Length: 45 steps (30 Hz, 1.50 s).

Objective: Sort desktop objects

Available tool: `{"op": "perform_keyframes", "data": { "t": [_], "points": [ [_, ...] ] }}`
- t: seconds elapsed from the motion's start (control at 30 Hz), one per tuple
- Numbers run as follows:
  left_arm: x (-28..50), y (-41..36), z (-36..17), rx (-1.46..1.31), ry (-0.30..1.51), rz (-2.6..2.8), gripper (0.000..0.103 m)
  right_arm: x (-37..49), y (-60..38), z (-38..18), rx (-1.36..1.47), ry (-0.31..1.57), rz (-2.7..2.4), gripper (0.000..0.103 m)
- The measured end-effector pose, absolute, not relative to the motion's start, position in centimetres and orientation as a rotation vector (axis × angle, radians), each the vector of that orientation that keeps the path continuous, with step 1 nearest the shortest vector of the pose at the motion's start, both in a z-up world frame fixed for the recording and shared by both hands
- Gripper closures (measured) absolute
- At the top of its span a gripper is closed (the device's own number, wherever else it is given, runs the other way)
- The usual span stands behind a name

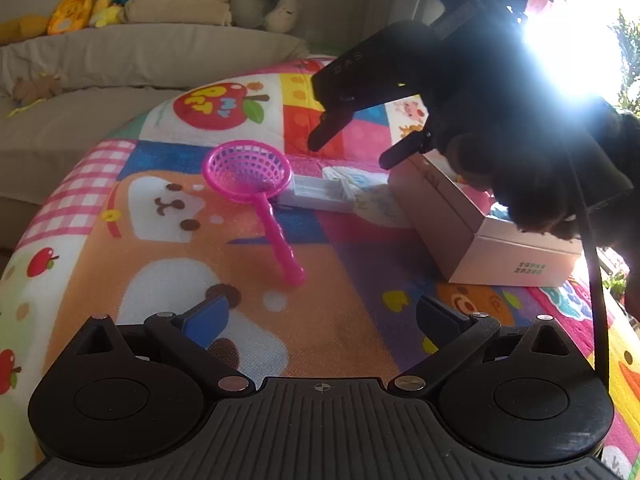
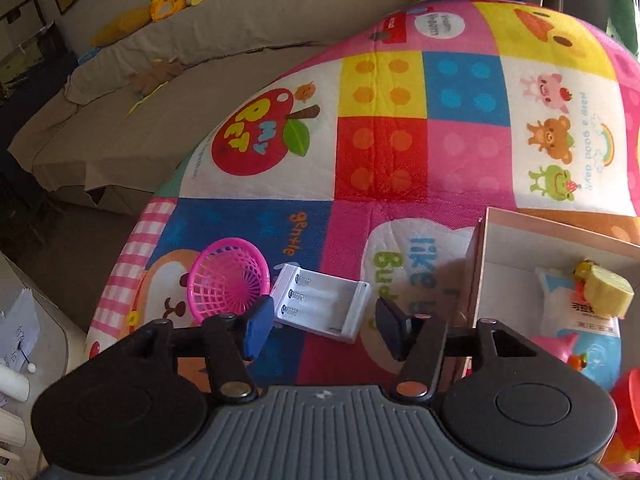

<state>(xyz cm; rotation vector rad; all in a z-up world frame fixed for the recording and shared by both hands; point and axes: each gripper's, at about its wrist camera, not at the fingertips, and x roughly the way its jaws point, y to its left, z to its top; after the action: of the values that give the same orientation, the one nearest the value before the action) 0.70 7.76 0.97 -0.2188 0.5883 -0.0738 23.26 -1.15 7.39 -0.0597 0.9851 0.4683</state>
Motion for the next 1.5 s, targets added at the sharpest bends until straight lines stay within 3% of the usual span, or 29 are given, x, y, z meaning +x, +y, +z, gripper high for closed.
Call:
{"op": "perform_keyframes", "data": {
  "t": [0.27,0.43,0.7,0.97,1.2,1.5],
  "points": [
    [0.9,8.9,0.7,-0.288,0.598,-0.065,0.001,26.6,2.7,3.9,-0.122,1.051,0.38,0.007],
    [0.6,8.8,0.9,-0.278,0.593,-0.065,0.001,26.7,3.0,2.6,-0.09,1.085,0.395,0.008],
    [-2.6,8.0,1.0,-0.096,0.661,-0.173,0.0,19.6,2.7,2.7,-0.209,1.054,0.576,0.012],
    [-6.4,6.4,0.9,0.009,0.743,-0.304,0.0,9.3,-2.3,3.0,-0.262,0.999,0.66,0.012],
    [-6.9,2.9,1.3,0.076,0.748,-0.405,0.0,6.3,-8.7,3.1,-0.175,0.939,0.525,0.012],
    [-5.0,2.0,1.2,0.146,0.751,-0.281,0.0,4.5,-19.6,4.5,0.1,0.861,0.376,0.0]
  ]
}}
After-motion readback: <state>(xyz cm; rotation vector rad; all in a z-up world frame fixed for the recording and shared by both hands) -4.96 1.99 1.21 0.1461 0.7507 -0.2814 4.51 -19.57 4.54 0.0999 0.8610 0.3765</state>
